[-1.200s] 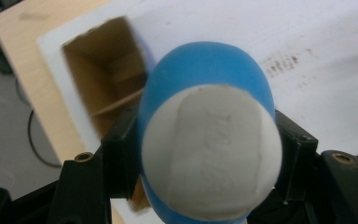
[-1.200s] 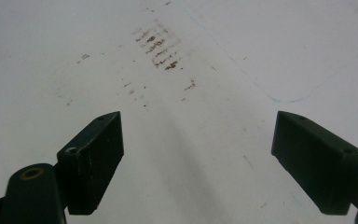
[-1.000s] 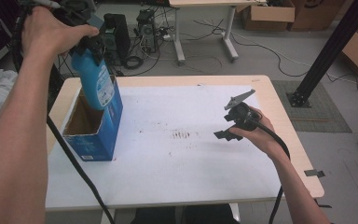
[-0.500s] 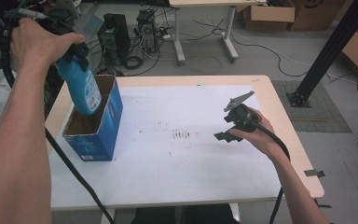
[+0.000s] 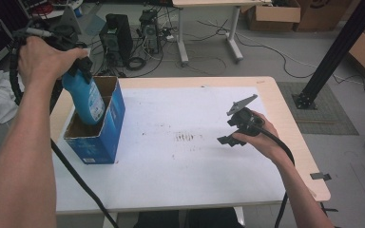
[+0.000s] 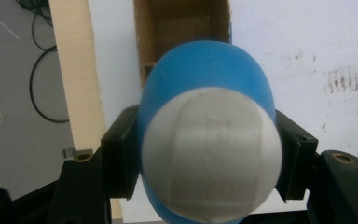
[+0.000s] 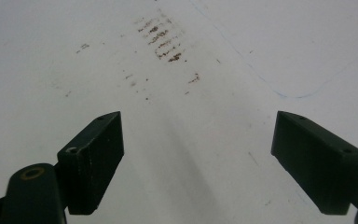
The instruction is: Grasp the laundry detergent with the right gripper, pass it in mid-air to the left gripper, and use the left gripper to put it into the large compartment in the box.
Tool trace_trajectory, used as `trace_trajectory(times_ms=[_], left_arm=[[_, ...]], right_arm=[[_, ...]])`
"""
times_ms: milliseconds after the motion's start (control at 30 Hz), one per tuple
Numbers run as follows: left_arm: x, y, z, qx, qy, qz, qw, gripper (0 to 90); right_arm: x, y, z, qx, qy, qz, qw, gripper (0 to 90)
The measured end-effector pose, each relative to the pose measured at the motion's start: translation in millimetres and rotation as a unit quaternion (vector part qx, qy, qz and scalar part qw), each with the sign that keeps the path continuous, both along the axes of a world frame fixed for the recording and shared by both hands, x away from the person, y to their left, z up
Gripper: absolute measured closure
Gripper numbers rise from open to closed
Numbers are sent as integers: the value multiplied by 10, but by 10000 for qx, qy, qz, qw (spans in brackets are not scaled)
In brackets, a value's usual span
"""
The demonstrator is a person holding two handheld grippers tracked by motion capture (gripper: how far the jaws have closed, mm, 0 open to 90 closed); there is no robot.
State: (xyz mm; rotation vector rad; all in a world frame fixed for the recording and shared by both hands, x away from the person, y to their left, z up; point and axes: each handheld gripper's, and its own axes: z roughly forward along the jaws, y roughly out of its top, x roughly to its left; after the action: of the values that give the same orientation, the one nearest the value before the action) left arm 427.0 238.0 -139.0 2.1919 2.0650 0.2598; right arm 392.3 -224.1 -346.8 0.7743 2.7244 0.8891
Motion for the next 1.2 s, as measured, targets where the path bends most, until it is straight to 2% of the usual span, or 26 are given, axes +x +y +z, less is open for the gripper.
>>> trace_trajectory(times_ms=[300, 533, 667, 800, 1033, 1200], left_arm=[[-17, 56, -386, -32, 127, 105, 9999, 384], [-28, 69, -729, -109, 155, 343, 9992, 384], [-20, 57, -894, -43, 252, 359, 9990, 384], [-18, 42, -1002, 18, 262, 390, 9989, 383], [-29, 31, -1139, -11, 297, 408, 9987, 383], [-27, -5, -1204, 116, 302, 414, 9986, 383]], right_arm=[[-3, -5, -35, -10, 18, -18, 10000, 169], [-13, 7, -74, -15, 46, -8, 10000, 169], [-21, 1, -95, -18, 63, -13, 10000, 169], [-21, -15, -124, -27, 82, -22, 10000, 169], [-24, -20, -165, -24, 122, -45, 9999, 168], [-27, -15, -167, -18, 114, -37, 9999, 169]])
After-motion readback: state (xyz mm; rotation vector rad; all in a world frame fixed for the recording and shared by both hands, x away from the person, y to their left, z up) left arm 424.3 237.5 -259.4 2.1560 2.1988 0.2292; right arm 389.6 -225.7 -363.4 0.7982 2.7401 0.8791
